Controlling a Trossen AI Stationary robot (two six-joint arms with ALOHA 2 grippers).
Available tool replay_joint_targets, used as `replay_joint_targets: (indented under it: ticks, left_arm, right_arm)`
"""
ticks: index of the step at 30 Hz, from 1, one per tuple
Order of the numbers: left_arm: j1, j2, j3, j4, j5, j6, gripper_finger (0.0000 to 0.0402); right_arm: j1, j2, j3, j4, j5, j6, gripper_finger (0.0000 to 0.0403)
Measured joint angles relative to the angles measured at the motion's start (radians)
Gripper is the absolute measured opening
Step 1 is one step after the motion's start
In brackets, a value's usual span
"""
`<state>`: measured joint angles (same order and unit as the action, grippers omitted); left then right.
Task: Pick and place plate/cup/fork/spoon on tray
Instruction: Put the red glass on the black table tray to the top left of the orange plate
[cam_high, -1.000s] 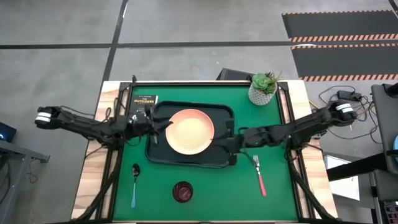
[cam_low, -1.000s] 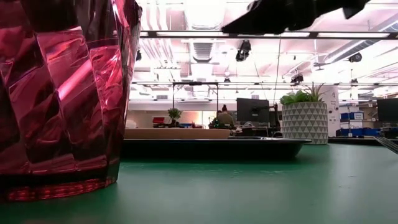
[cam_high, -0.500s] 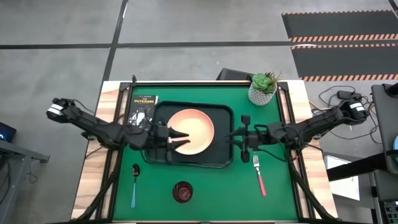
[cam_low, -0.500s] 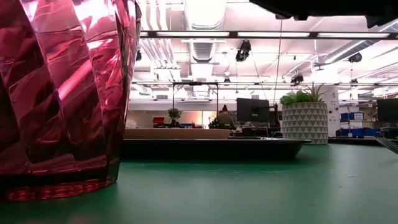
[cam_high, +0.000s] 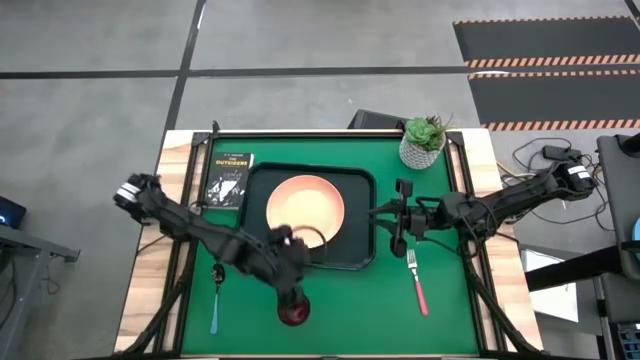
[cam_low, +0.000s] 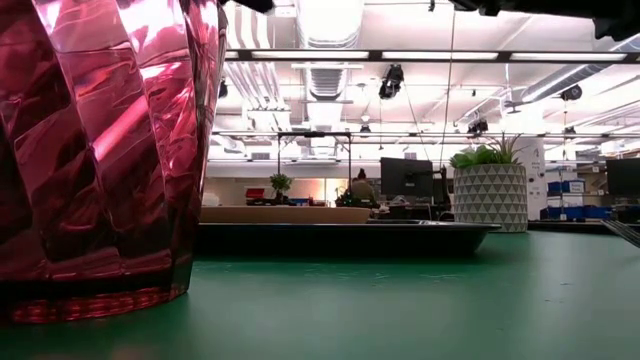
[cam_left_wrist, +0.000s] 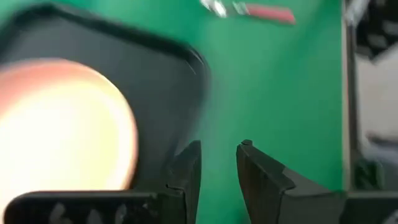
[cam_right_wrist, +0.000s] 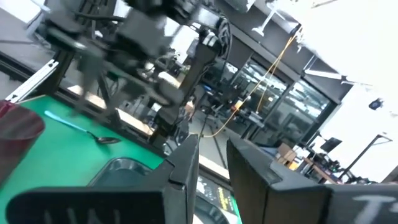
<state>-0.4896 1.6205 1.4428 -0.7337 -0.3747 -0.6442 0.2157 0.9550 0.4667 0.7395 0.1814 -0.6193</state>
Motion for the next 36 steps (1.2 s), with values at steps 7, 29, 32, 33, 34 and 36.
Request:
replay_joint_targets:
  ticks: [7, 29, 32, 33, 34, 36]
  left_arm:
    - [-0.076, 0.12, 0.165, -0.183, 0.176, -0.082, 0.0083]
    - [-0.181, 0.235, 0.167, -0.096, 0.308, -0.229, 0.0151]
    - [-0.185, 0.237, 0.167, -0.095, 0.318, -0.202, 0.0178]
    - [-0.186, 0.237, 0.167, -0.094, 0.32, -0.19, 0.0183]
    - [-0.187, 0.239, 0.167, -0.094, 0.322, -0.182, 0.0186]
    - [-0.189, 0.24, 0.164, -0.092, 0.324, -0.16, 0.0189]
  right_arm:
    - [0.0, -0.011, 0.0, 0.003, 0.0, -0.03, 0.0072]
    - [0.0, -0.011, 0.0, -0.01, 0.0, 0.017, 0.0072]
    - [0.0, -0.011, 0.0, -0.011, 0.0, 0.018, 0.0072]
    - [0.0, -0.01, 0.0, -0.013, 0.0, 0.018, 0.0072]
    - [0.0, -0.01, 0.0, -0.017, 0.0, 0.018, 0.0072]
    - [0.0, -0.011, 0.0, -0.025, 0.001, 0.018, 0.0072]
